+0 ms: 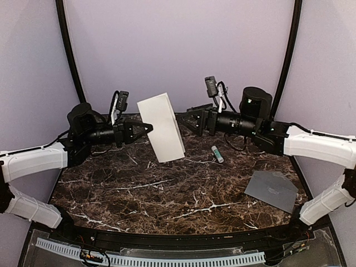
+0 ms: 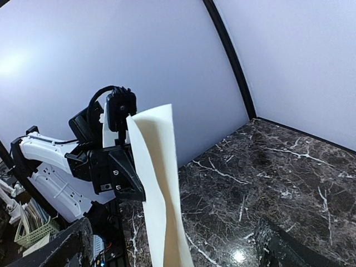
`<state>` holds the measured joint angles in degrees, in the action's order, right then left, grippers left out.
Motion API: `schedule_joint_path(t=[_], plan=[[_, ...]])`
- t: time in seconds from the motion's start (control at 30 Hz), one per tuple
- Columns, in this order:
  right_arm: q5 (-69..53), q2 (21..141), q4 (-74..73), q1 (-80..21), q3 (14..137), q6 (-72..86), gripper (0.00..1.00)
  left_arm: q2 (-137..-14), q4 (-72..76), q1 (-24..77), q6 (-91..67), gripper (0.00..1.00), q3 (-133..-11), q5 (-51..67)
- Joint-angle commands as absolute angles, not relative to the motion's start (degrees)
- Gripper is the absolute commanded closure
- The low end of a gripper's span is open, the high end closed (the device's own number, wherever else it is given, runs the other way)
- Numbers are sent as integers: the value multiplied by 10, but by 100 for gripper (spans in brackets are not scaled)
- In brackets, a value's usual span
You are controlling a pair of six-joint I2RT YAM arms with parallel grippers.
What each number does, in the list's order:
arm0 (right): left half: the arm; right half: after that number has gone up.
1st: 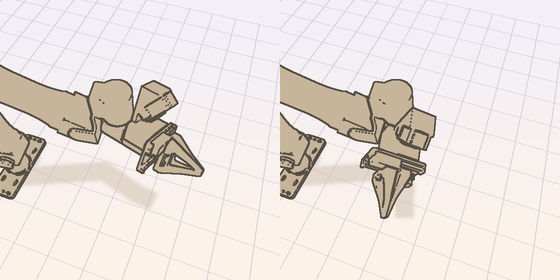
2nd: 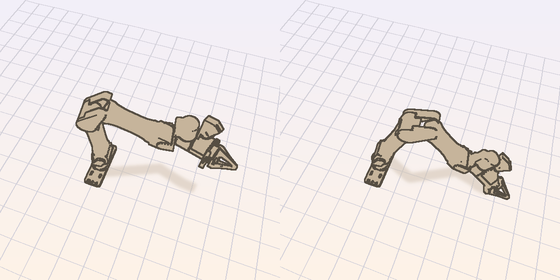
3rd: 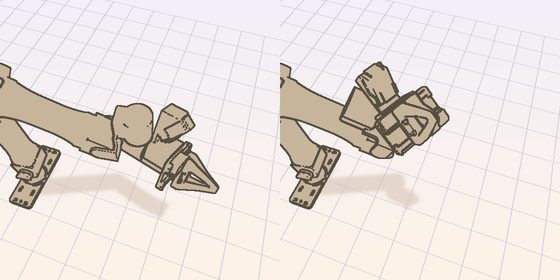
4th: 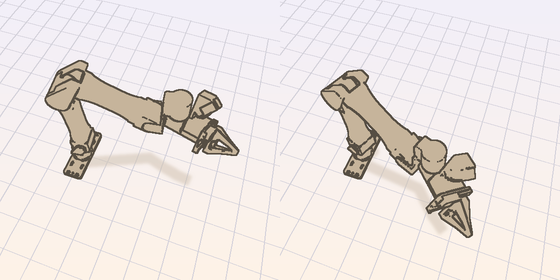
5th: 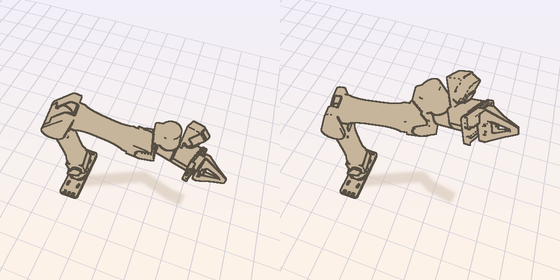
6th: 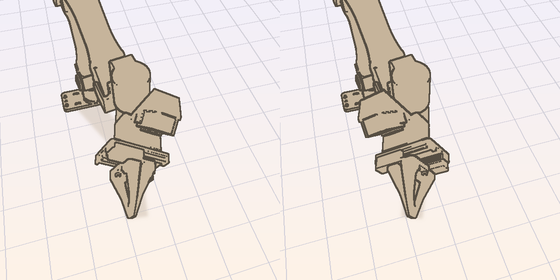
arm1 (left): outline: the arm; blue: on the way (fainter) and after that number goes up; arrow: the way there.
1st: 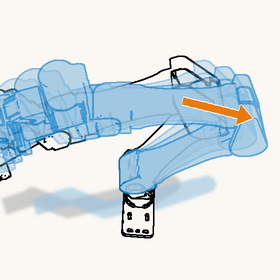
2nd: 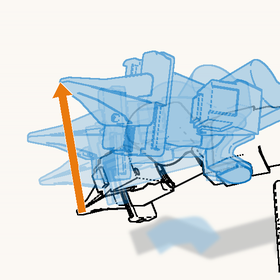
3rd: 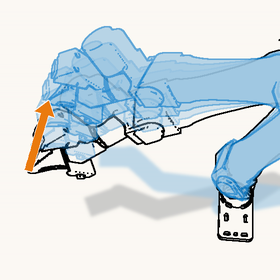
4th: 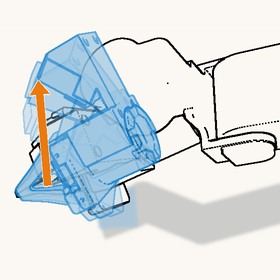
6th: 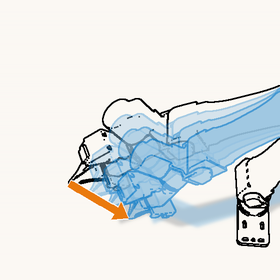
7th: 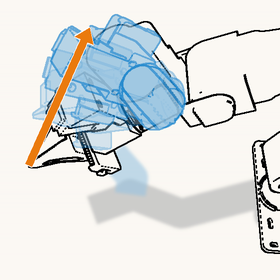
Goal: Place the letter into the envelope and seal it
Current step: Fold the letter.
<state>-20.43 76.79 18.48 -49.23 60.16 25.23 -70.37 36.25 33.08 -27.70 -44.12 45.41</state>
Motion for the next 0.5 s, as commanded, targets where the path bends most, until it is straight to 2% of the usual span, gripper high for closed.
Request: schedule_joint_path(t=[0.0,0.3,0.47], plan=[[-283,821,142,-513,652,221,2,-711,320,340,-245,100,-468,518],[-352,863,170,-514,682,235,17,-739,327,354,-262,100,-484,588],[-368,868,185,-514,691,241,35,-744,297,357,-248,100,-496,596]])
